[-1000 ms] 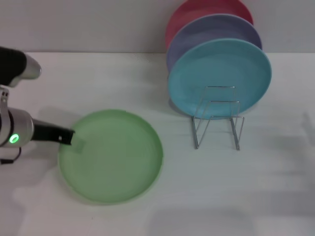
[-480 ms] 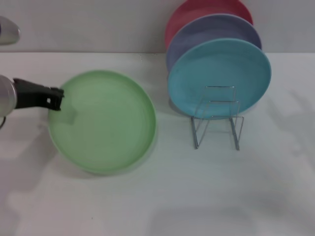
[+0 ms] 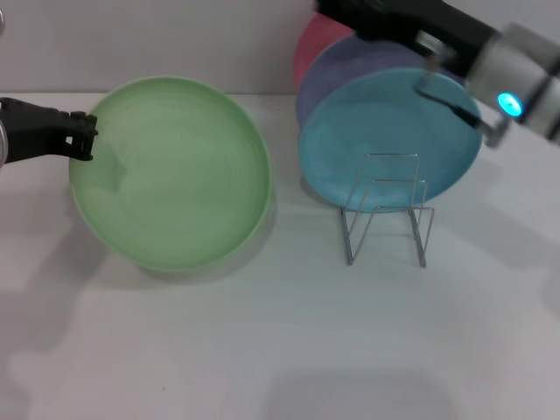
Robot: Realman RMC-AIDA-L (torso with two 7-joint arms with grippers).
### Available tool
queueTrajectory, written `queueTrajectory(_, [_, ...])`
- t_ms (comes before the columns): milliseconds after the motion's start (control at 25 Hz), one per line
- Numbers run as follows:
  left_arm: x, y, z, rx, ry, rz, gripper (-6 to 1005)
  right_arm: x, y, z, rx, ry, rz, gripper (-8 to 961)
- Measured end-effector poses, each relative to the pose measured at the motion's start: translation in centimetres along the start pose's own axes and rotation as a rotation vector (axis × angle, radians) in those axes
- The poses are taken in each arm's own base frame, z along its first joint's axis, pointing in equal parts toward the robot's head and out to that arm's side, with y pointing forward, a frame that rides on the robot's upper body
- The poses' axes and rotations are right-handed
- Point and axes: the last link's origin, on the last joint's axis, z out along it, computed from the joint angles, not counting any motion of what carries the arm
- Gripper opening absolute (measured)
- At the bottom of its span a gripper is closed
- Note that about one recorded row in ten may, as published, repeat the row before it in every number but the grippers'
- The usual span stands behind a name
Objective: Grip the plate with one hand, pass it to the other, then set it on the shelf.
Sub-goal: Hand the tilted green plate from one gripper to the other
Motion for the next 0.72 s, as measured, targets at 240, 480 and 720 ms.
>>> queueTrajectory(240, [0.4,-0.1,-0.1,0.008,0.021,0.015,32,-2.1,2.2,3.9,-0.003,0.233,0.03,664])
queueTrajectory(480, [0.6,-0.3,-0.2,0.013,0.033,0.014,32,-1.6,2.8,5.8,0.062,0.424,0.0,658])
queueTrajectory(720, [0.7,-0.3,-0.2,0.012,0.038,0.01,32,0.1,3.3,6.3,0.079,0.513,-0.01,652])
